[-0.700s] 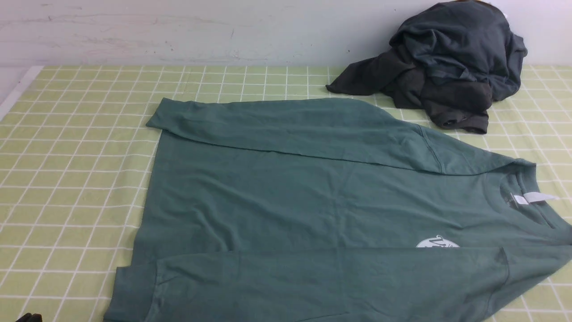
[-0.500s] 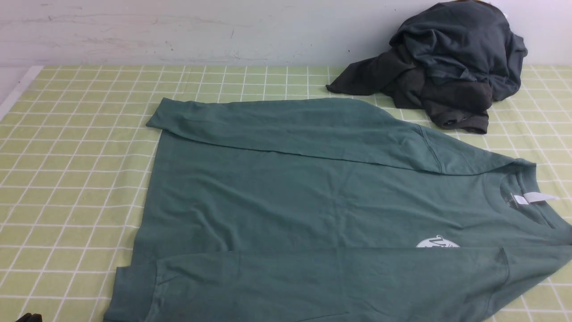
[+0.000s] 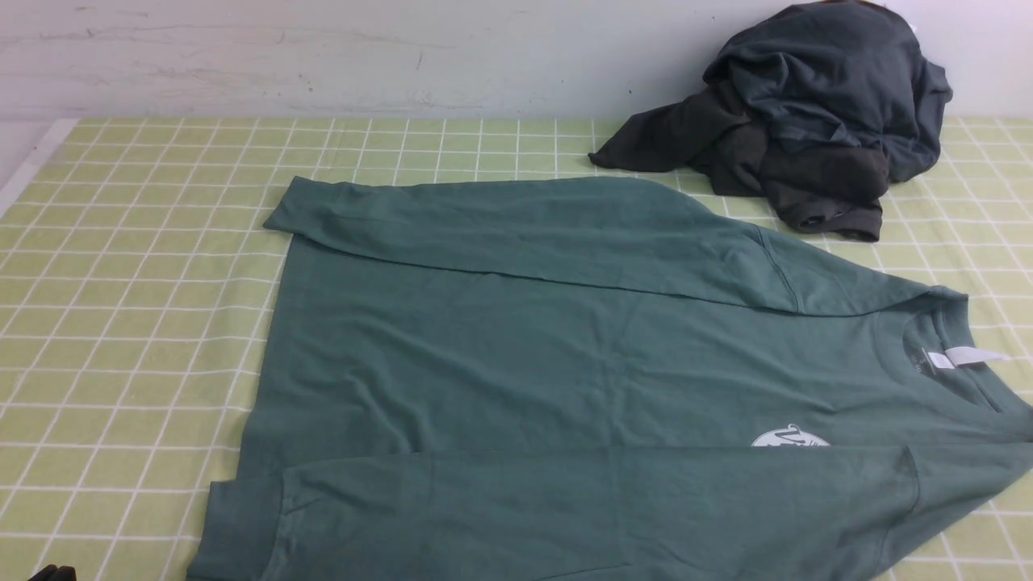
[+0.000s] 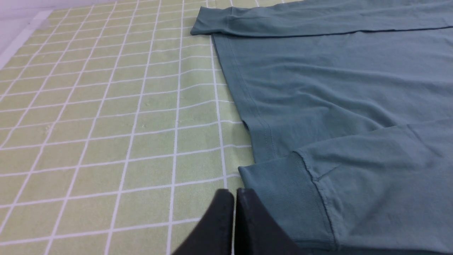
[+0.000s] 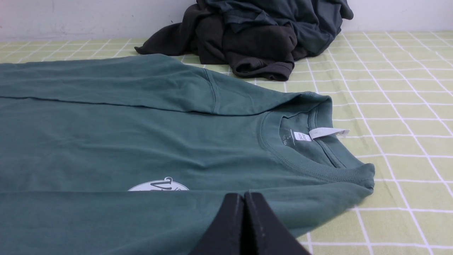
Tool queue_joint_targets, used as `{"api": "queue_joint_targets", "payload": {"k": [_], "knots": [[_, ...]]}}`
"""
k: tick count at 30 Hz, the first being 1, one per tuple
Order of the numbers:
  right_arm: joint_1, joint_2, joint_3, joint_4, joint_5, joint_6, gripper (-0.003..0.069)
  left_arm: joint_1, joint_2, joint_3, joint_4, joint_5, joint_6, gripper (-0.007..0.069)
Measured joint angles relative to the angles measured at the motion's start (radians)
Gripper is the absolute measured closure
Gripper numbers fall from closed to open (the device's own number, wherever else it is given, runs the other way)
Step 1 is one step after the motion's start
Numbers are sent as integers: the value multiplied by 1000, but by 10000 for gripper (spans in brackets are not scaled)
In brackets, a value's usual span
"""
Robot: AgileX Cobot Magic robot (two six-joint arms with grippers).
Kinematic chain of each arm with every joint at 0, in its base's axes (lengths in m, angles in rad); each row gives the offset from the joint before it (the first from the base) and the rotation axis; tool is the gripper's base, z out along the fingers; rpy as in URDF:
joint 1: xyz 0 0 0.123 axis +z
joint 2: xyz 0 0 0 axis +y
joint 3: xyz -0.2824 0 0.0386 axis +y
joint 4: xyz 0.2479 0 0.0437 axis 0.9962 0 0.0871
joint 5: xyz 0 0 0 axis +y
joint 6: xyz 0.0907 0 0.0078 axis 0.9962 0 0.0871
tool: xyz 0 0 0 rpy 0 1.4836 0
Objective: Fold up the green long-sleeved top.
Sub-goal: Use the left arm to clamp the cuff closest to it
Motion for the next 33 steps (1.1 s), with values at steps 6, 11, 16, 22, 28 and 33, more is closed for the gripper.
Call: {"api": "queue_joint_targets", "payload": {"k": [6, 11, 16, 22, 28, 33], "knots": [[0, 0, 0, -1, 0, 0, 673, 0, 0, 0, 0, 0, 0, 627], [0, 0, 0, -1, 0, 0, 673, 0, 0, 0, 0, 0, 0, 627], [0, 0, 5, -7, -86, 0, 673, 0, 0, 8, 0, -73, 0, 627], [0, 0, 8, -8, -514, 8, 673, 0, 0, 11, 1, -440, 1, 627], [0, 0, 8, 0, -1011, 70, 673, 0, 0, 11, 1, -786, -15, 627], [0, 0, 8, 3, -1115, 87, 673, 0, 0, 9, -25, -980, -131, 627]]}}
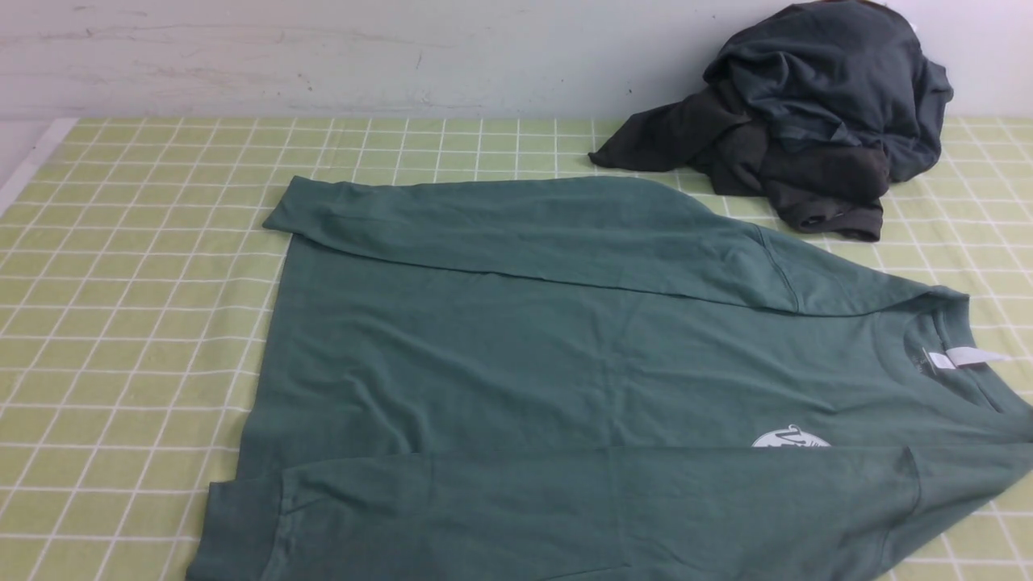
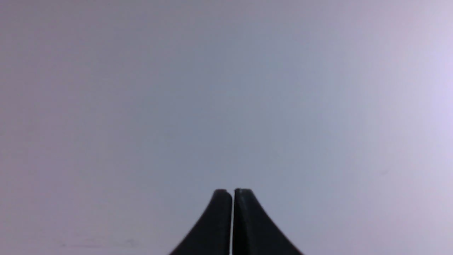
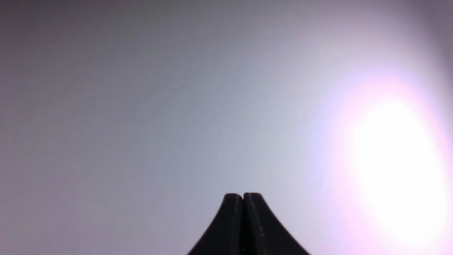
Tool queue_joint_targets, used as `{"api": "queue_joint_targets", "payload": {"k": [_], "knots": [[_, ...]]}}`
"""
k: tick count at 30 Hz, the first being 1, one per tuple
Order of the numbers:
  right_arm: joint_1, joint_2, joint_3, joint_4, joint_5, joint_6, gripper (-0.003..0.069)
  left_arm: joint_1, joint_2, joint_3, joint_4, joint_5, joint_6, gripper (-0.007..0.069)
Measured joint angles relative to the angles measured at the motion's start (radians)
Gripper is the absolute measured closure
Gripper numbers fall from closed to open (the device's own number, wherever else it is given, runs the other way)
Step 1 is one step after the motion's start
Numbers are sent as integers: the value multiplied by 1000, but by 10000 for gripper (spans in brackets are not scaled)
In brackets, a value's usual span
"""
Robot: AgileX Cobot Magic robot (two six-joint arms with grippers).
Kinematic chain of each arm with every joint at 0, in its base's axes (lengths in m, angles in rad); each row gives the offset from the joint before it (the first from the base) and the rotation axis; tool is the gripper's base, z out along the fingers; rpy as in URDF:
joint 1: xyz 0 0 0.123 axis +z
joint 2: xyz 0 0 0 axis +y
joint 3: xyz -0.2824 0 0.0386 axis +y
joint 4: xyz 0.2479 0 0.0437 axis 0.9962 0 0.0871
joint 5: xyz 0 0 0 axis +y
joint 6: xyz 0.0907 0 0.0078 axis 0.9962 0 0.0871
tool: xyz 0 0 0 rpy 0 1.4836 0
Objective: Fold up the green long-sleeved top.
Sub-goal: Use the left arm to clamp the cuff closest to it
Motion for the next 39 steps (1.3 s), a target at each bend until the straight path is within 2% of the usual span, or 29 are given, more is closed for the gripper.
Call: {"api": "queue_joint_targets", "payload": {"k": [2, 4, 5, 7, 8, 10, 13, 15, 16, 17, 18, 20, 21, 22, 23, 24, 27, 31, 33, 34, 36, 38, 39], "knots": [[0, 0, -32, 1, 21, -1, 673, 0, 0, -40, -5, 10, -76, 627], [0, 0, -91, 4, 66, -5, 673, 0, 2, -111, -8, 66, -102, 627], [0, 6, -176, 3, 126, -8, 673, 0, 17, -194, -8, 150, -104, 627], [0, 57, -345, -9, 244, -10, 673, 0, 94, -382, -6, 288, -59, 627], [0, 64, -361, -11, 256, -12, 673, 0, 103, -396, -6, 300, -59, 627], [0, 171, -571, -59, 472, -15, 673, 0, 250, -569, -1, 434, 7, 627], [0, 265, -720, -78, 650, -10, 673, 0, 351, -671, 0, 537, 28, 627], [0, 416, -833, -79, 884, -4, 673, 0, 475, -742, -8, 770, 34, 627], [0, 455, -846, -78, 932, -4, 673, 0, 518, -753, -20, 868, 34, 627], [0, 464, -853, -75, 963, -4, 673, 0, 527, -755, -23, 888, 34, 627], [2, 535, -864, -57, 1086, -6, 673, 0, 598, -757, -43, 1025, 35, 627], [5, 576, -864, -42, 1159, -10, 673, 0, 646, -752, -55, 1117, 36, 627], [26, 654, -855, 2, 1293, -35, 673, 0, 735, -737, -70, 1256, 37, 627], [37, 677, -850, 16, 1327, -52, 673, 0, 776, -728, -73, 1295, 37, 627], [44, 692, -846, 26, 1348, -57, 673, 0, 797, -726, -74, 1303, 37, 627], [73, 752, -827, 65, 1422, -115, 673, 0, 882, -718, -75, 1356, 39, 627], [130, 864, -792, 135, 1503, -224, 673, 0, 1043, -725, -75, 1380, 45, 627], [224, 1006, -759, 209, 1507, -399, 673, 0, 1221, -761, -75, 1360, 49, 592], [247, 1041, -757, 221, 1489, -438, 673, 0, 1274, -771, -75, 1342, 50, 564], [288, 1089, -755, 236, 1454, -500, 673, 0, 1347, -784, -75, 1309, 50, 505], [307, 1112, -755, 244, 1437, -523, 673, 0, 1400, -790, -75, 1284, 50, 459], [336, 1147, -755, 256, 1424, -544, 673, 0, 1481, -799, -75, 1230, 49, 348], [339, 1149, -755, 256, 1424, -545, 673, 0, 1481, -799, -75, 1230, 49, 348]]}}
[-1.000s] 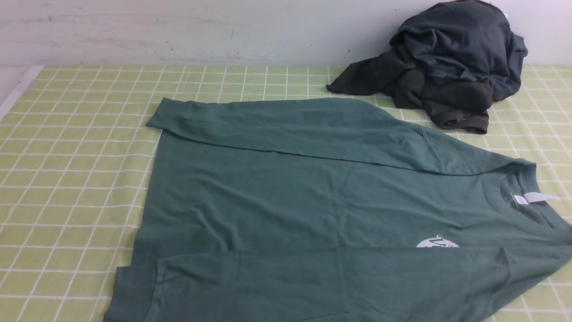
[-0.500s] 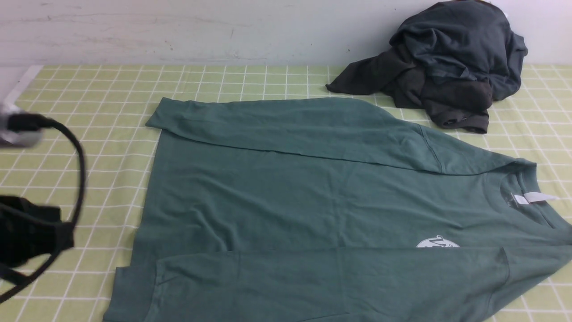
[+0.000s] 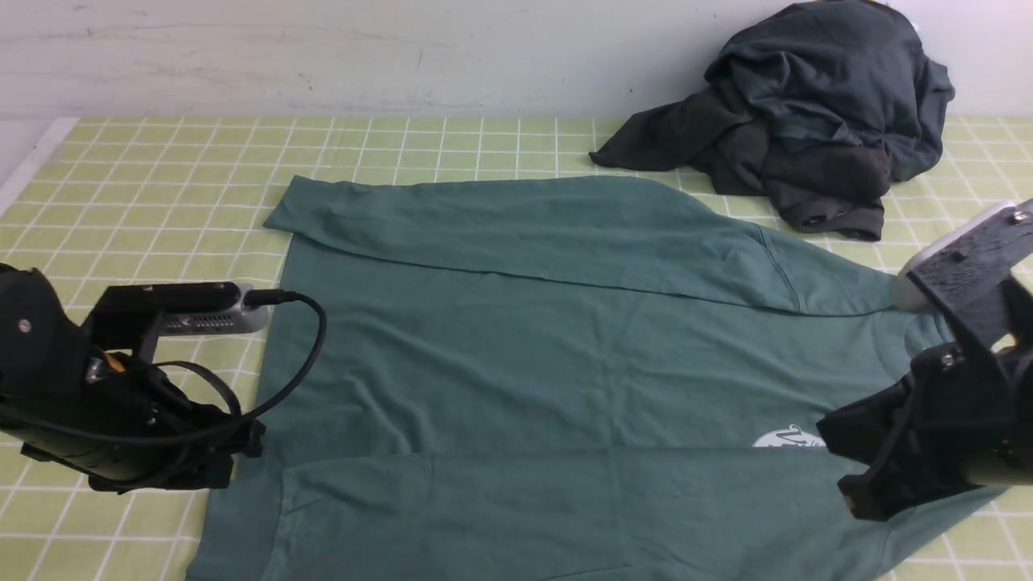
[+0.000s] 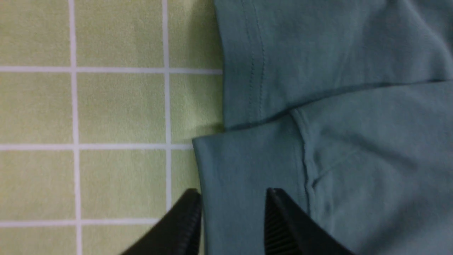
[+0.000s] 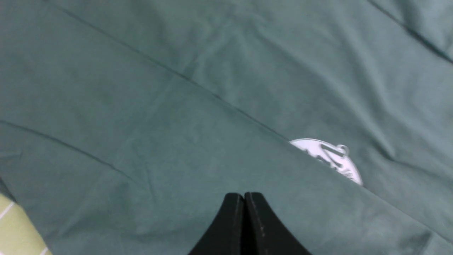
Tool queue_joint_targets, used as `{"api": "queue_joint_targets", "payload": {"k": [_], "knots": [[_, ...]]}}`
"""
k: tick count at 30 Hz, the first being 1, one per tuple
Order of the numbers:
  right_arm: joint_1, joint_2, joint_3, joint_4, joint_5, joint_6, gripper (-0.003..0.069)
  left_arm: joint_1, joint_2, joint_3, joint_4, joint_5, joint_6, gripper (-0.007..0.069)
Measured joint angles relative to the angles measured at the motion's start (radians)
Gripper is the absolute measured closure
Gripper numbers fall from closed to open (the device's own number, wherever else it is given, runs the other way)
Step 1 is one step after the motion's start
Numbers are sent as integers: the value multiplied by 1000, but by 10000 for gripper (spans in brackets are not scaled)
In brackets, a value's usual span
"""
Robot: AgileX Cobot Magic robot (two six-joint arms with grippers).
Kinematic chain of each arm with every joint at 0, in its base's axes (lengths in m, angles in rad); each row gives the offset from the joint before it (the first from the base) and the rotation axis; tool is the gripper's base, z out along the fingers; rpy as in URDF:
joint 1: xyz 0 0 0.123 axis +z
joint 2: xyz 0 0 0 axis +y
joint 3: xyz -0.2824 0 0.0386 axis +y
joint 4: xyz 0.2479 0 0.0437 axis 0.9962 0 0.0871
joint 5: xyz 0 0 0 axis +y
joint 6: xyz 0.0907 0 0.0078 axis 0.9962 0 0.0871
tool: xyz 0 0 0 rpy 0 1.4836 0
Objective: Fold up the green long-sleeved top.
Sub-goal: Use the left arm to clamp the cuff closest to it, then use the left arm to drag and place the cuff at the centered position on the left edge of the fabric
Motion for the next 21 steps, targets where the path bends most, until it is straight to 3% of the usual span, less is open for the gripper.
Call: {"api": "queue_joint_targets", "payload": {"k": [1, 3, 6, 9, 13, 14, 21], "knots": [[10, 16, 0, 2, -3, -3, 673, 0, 51, -3, 0, -33, -1, 284], [13, 21, 0, 4, -3, -4, 673, 0, 90, -9, 0, -50, -1, 249], [13, 23, 0, 4, -7, -6, 673, 0, 135, -13, 0, -67, -3, 247], [13, 25, 0, 5, -10, -6, 673, 0, 165, -16, 0, -70, -4, 346], [13, 25, 0, 7, -10, -6, 673, 0, 171, -33, 0, -67, -4, 566], [13, 25, 0, 7, -10, -6, 673, 0, 171, -46, 0, -61, 3, 592], [13, 25, 0, 2, -10, -6, 673, -62, 111, -233, 0, 111, 99, 625]]}}
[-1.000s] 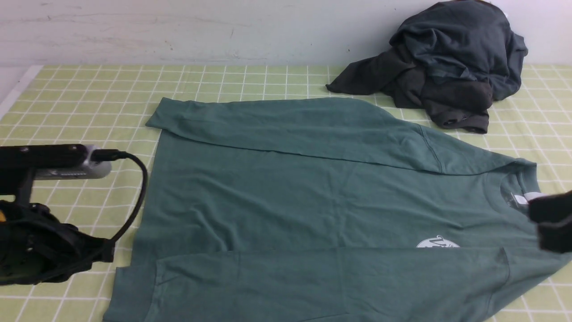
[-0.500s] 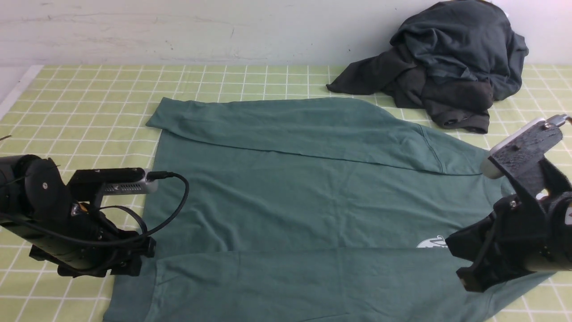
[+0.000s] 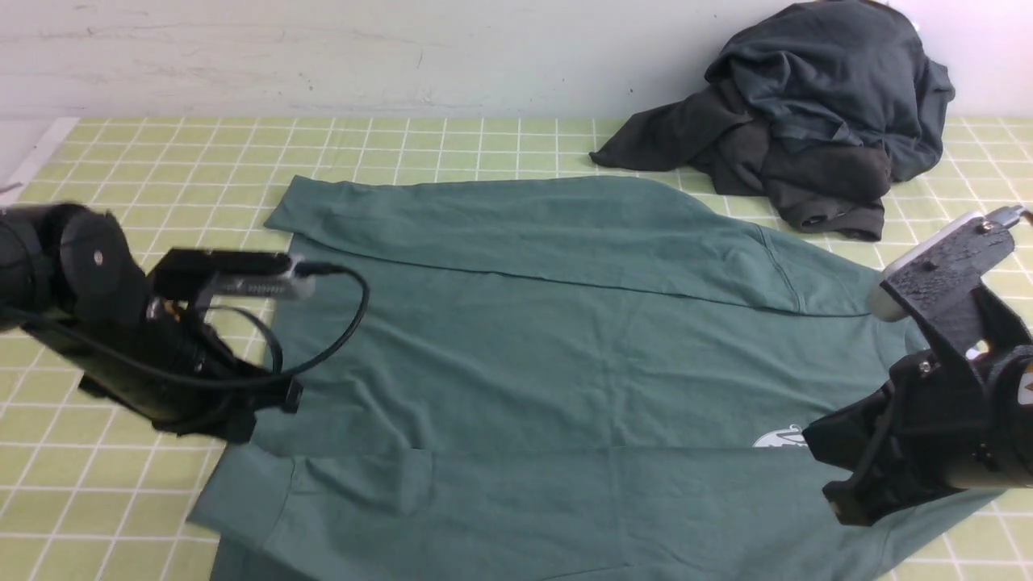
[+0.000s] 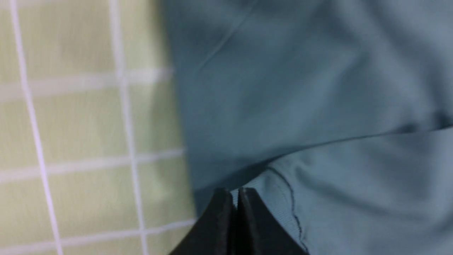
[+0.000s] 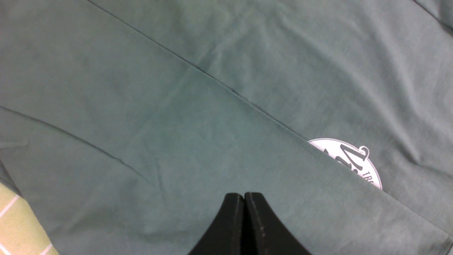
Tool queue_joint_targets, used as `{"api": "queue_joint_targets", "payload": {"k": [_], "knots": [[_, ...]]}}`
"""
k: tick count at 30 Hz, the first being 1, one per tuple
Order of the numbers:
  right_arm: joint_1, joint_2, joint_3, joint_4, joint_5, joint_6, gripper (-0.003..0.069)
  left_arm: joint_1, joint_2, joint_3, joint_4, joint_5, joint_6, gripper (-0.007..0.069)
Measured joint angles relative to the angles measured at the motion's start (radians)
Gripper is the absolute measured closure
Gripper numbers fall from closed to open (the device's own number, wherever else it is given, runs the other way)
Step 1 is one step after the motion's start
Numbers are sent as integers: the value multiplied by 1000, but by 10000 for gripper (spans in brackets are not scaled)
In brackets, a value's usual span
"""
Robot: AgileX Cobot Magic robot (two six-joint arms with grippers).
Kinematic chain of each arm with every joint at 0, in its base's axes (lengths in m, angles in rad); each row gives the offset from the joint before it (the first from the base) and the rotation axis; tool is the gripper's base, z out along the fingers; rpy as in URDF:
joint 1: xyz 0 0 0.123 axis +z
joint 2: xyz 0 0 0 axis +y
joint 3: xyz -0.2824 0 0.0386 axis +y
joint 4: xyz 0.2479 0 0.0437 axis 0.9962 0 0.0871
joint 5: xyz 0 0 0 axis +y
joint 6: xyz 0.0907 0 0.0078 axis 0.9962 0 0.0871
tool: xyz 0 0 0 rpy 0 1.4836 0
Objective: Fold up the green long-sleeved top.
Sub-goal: Use the left arm to drag and place the cuff at the centered position on the left edge of the fabric
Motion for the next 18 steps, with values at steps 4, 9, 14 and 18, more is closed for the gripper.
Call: {"api": "queue_joint_targets", "payload": {"k": [4, 9, 14, 18], "knots": [[0, 0, 0, -36, 0, 0, 673, -70, -83, -166, -3, 34, 52, 625], [0, 0, 0, -81, 0, 0, 673, -92, -126, -308, -4, 28, 64, 625], [0, 0, 0, -95, 0, 0, 673, -92, -110, -330, 39, -58, 65, 625], [0, 0, 0, -97, 0, 0, 673, -86, -7, -336, 70, -136, 63, 625]]}}
